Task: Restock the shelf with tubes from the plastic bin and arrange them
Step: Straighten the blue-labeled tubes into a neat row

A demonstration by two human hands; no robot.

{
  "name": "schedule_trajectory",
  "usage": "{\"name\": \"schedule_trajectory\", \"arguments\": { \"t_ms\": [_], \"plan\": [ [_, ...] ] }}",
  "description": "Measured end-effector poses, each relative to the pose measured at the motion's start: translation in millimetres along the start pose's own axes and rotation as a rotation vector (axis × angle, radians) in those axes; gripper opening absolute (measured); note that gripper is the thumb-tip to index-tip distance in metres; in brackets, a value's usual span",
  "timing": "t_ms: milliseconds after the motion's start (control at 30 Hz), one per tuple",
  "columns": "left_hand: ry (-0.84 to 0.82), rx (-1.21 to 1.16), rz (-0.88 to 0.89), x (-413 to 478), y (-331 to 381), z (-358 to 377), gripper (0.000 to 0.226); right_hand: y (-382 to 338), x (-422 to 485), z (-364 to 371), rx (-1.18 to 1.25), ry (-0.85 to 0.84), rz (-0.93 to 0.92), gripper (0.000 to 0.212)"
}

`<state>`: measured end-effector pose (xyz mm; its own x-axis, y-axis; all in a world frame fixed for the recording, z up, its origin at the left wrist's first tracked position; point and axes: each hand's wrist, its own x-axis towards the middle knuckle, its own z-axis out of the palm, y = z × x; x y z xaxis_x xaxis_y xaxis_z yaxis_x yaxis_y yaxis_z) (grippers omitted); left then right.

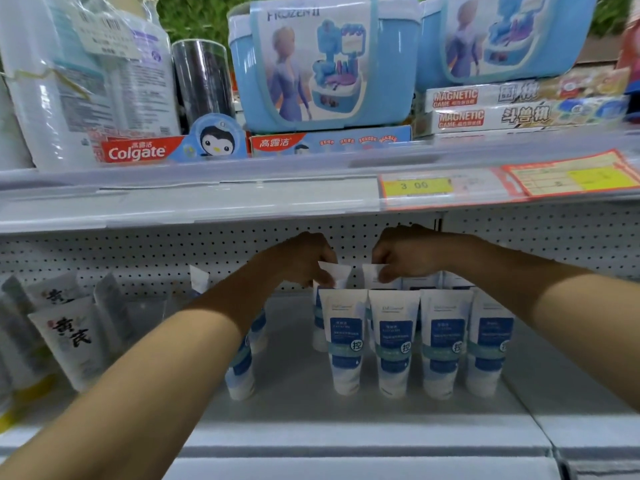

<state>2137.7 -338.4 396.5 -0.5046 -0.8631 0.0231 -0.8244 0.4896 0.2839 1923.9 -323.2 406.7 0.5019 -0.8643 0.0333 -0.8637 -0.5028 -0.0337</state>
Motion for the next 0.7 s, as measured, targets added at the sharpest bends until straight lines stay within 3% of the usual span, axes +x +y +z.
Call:
{"name": "schedule_trajectory", "arguments": {
  "t_ms": [133, 267, 500, 600, 700],
  "plan": [
    [0.038, -0.082, 0.065, 0, 4, 9, 0.008, 1, -1, 0, 0.023, -0.006, -0.001, 0.008],
    [0.053, -0.115, 0.076, 2, 5, 12, 0.016, 1, 0, 2, 0.027, 0.013, 0.008, 0.023],
    [0.073, -0.125, 0.079, 4, 4, 14, 0.016, 0, -1, 3, 0.036, 0.016, 0.018, 0.017],
    [0.066, -0.152, 0.073, 4, 3, 15, 0.006, 0, -2, 3, 0.052, 0.014, 0.014, 0.013],
    [0.087, -0.204, 0.053, 2, 3, 16, 0.019, -2, -4, 3, 0.085, 0.023, 0.009, 0.008]
  ]
}}
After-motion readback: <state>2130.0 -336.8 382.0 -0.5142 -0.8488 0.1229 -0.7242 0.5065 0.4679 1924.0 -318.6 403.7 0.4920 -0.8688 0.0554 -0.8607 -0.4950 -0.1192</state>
